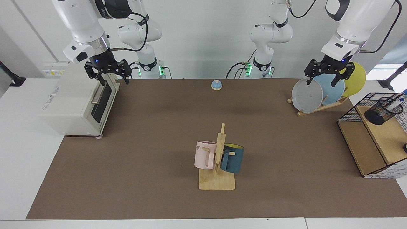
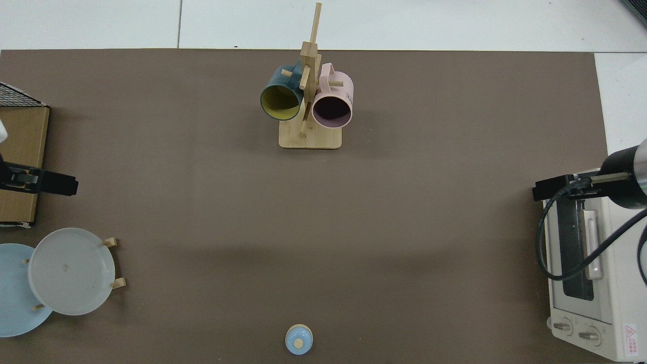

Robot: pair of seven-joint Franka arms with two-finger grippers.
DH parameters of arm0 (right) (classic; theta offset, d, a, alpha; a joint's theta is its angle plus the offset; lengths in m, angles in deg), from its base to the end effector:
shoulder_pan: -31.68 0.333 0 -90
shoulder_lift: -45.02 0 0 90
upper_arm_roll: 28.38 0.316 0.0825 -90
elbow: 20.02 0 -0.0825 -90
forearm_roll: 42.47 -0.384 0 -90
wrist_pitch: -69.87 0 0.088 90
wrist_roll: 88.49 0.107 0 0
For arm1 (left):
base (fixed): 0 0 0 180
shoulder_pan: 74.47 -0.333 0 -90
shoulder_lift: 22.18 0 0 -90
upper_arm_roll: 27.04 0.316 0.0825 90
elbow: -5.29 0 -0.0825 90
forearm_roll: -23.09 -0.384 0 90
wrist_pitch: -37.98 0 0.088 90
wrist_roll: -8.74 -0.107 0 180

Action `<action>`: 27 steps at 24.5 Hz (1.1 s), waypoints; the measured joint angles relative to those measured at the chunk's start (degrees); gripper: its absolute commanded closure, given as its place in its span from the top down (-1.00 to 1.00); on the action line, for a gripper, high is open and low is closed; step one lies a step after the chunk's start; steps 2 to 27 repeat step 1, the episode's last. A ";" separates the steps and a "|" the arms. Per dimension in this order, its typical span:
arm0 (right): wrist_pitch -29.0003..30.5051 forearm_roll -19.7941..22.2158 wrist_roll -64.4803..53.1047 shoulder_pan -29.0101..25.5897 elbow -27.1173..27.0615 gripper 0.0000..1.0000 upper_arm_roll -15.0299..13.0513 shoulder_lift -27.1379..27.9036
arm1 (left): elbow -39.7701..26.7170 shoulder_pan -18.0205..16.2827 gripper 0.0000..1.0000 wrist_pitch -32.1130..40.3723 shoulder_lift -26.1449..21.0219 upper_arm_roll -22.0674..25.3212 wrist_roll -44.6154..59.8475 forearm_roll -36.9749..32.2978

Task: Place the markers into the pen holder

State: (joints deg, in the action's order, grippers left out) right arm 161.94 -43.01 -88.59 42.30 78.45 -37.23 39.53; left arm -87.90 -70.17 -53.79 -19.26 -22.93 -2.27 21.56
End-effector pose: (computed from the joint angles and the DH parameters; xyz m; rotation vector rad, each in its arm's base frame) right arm 0.5261 0.0135 0.6089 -3.1172 -0.0515 0.0271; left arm 0.5415 0.0020 0.6288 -3.1010 0.3049 -0.0370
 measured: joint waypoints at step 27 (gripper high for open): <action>0.00 0.00 0.00 0.00 0.00 1.00 0.00 0.00 | -0.05 0.00 1.00 0.00 0.01 0.00 0.00 0.02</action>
